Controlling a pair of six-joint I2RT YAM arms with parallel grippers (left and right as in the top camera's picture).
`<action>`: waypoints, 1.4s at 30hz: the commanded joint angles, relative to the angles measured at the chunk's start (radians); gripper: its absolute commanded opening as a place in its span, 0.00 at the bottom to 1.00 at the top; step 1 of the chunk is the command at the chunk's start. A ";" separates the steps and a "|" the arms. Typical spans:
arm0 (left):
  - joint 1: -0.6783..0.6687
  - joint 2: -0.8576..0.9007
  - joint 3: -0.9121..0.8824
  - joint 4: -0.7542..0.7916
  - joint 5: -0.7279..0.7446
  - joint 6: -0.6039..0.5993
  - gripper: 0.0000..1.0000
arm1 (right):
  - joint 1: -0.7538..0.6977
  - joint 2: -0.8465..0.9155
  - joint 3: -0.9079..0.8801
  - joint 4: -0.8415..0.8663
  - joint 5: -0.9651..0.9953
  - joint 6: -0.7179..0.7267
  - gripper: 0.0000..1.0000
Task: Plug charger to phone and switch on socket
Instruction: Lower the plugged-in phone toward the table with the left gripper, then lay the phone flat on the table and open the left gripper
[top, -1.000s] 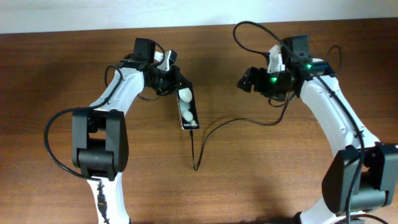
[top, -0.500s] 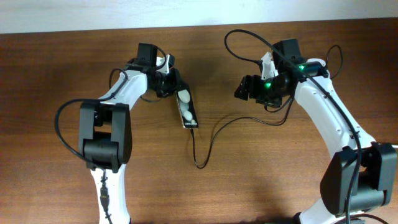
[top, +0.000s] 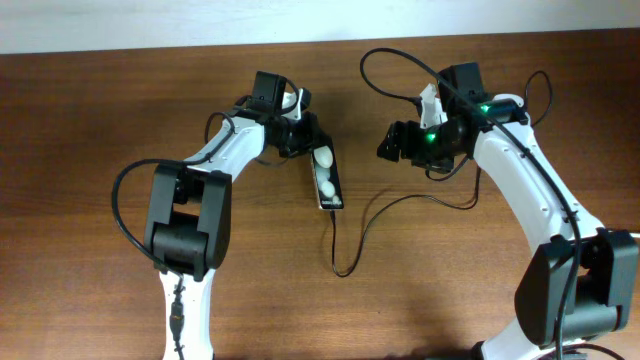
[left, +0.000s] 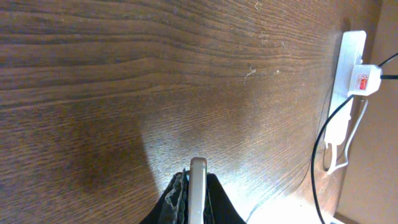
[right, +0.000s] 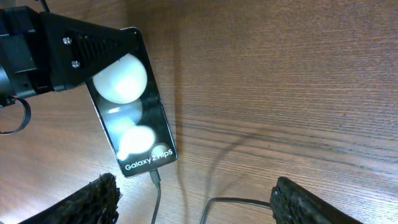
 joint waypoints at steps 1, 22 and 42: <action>-0.005 0.011 0.003 0.005 -0.021 -0.014 0.02 | 0.005 -0.021 0.017 -0.001 0.002 -0.005 0.81; -0.005 0.011 0.003 -0.071 -0.079 -0.093 0.99 | 0.005 -0.021 0.017 -0.001 0.002 -0.005 0.81; -0.005 0.011 0.008 -0.254 -0.300 -0.288 0.99 | 0.005 -0.021 0.017 -0.001 0.002 -0.005 0.81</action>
